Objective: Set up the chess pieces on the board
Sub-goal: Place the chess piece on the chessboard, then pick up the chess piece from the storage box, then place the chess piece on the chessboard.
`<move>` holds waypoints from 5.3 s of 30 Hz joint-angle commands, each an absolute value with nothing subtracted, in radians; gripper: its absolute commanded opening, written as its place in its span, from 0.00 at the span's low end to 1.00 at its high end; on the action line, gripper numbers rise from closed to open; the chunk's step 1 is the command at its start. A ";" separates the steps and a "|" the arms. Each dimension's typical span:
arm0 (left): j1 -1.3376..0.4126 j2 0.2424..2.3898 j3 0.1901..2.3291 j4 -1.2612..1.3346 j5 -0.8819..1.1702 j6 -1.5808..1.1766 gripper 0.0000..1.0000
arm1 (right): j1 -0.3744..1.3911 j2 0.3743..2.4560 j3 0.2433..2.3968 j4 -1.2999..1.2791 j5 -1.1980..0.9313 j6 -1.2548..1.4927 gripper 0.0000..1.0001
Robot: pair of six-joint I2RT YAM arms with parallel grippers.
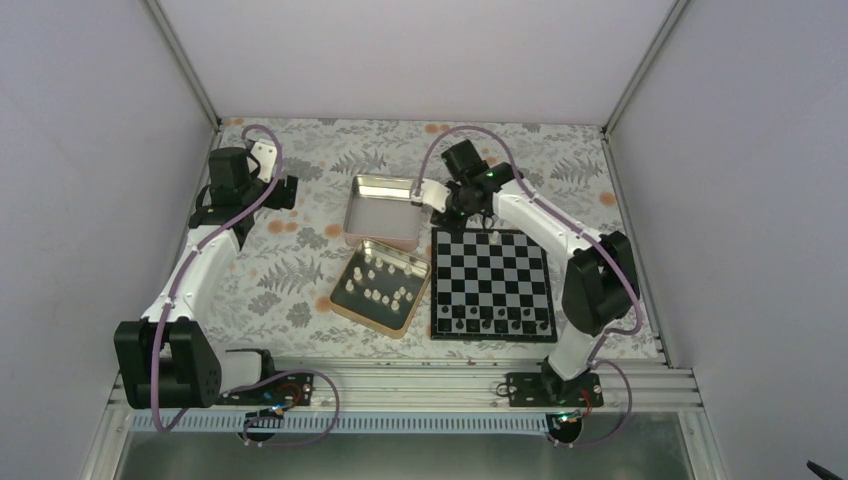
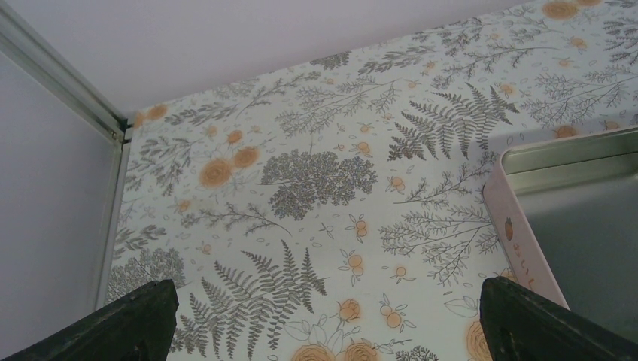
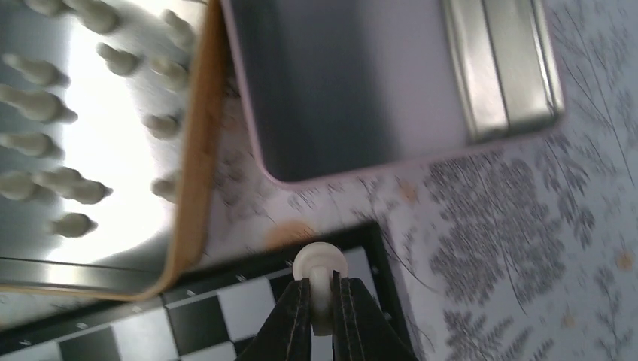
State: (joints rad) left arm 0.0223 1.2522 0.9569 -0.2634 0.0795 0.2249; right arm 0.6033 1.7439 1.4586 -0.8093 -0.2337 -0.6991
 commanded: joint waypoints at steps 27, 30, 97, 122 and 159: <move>0.026 1.252 0.957 -0.250 0.082 0.231 1.00 | 0.437 1.930 1.381 -0.773 -0.084 -0.758 0.04; 0.027 1.252 0.957 -0.250 0.083 0.230 1.00 | 0.437 1.932 1.391 -0.784 -0.098 -0.757 0.04; 0.027 1.242 0.953 -0.247 0.075 0.235 1.00 | 0.950 2.117 1.733 -0.850 -0.053 -0.645 0.31; 0.032 1.241 0.950 -0.247 0.095 0.236 1.00 | 0.942 2.182 1.749 -0.831 0.039 -0.646 0.35; 0.037 1.251 0.960 -0.253 0.105 0.232 1.00 | 0.602 1.775 1.576 -0.818 -0.074 -0.656 0.07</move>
